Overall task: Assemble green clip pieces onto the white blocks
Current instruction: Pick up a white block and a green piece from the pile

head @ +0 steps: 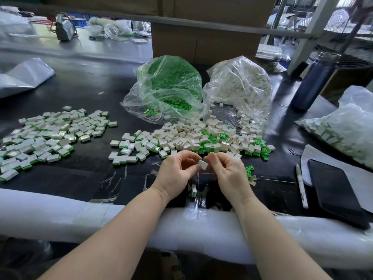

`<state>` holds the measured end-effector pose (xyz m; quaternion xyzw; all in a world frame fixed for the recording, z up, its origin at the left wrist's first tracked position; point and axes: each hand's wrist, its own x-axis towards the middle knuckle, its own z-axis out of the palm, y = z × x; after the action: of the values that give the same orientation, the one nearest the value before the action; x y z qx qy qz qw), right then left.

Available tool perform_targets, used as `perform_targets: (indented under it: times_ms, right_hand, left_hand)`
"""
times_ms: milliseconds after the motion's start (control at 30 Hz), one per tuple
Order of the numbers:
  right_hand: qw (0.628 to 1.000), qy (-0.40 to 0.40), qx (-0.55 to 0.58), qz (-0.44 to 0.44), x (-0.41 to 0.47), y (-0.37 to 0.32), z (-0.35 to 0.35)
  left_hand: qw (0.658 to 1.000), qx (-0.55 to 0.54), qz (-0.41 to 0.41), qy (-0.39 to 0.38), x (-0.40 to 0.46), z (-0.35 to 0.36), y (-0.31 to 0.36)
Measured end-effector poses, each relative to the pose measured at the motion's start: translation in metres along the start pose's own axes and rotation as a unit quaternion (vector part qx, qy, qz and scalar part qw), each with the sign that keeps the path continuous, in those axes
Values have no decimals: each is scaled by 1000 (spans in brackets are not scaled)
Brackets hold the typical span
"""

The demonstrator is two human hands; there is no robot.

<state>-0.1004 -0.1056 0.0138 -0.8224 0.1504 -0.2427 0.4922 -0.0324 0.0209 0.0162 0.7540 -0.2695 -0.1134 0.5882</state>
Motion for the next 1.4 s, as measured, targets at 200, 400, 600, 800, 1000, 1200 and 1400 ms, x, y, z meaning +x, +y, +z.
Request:
perform_targets:
  times_ms: [200,400,600,800,1000,1200,1400]
  right_hand:
    - [956,160,-234,75,9,16,-12]
    - [925,116,-319,173,15,22,-9]
    - [904,117,-363,191,18,23,-9]
    - [919,168,-311,171,18,21,-12]
    - [972,142,-176,-57,9,10,-8]
    - [989,6,-88,-118,1,4,2]
    - [981,-5,-168,-98,1,5,3]
  left_hand:
    - [987,151,45,-29,-1,6,-4]
    - [977,202,49,-45,0,6,-6]
    - [977,201,45,-46,0,7,-6]
    - [979,191,37,-54,0,6,-6]
    - [987,151,52,-32,1,5,-7]
    - [998,56,26,-24,2,5,-6]
    - [999,51,13,4,4,3,-8]
